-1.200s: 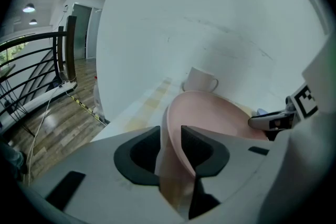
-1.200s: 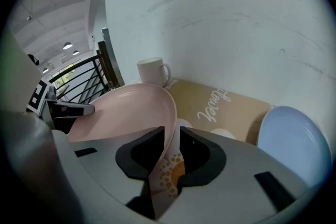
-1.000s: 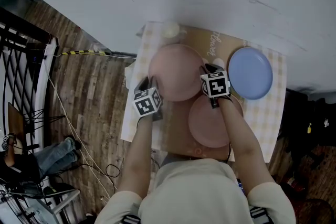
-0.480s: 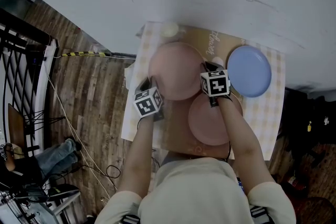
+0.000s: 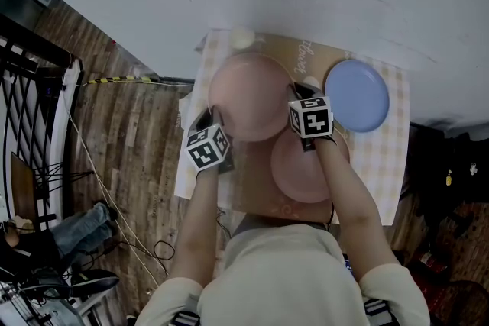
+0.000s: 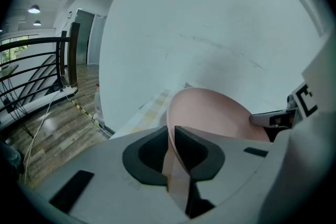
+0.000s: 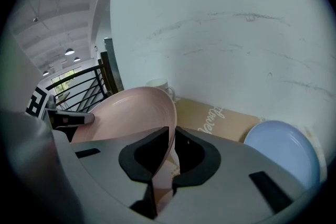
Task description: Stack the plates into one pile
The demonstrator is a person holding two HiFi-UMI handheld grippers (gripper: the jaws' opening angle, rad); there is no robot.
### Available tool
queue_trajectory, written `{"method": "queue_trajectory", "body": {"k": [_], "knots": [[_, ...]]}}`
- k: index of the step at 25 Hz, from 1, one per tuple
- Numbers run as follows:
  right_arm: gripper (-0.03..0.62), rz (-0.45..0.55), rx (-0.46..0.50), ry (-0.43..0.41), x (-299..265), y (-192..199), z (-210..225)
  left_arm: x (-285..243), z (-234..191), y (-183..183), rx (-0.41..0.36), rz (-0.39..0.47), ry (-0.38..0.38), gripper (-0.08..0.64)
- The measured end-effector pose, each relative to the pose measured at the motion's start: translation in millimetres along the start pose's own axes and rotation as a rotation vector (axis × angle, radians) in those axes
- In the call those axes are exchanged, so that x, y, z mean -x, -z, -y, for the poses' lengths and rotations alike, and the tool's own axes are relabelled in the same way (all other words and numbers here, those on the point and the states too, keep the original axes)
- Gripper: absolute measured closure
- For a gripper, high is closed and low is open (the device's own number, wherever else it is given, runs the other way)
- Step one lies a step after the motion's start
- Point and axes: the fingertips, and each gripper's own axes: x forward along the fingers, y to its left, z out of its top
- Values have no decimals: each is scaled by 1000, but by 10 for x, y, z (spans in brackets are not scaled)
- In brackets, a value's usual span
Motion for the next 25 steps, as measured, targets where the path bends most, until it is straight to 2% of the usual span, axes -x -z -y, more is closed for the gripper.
{"method": "queue_trajectory", "body": {"k": [11, 25], "knots": [[561, 76, 26, 32, 438, -115, -65, 316, 126, -99, -26, 49, 15, 525], [558, 138, 3, 112, 1177, 61, 15, 733, 523, -82, -116, 79, 110, 525]]}}
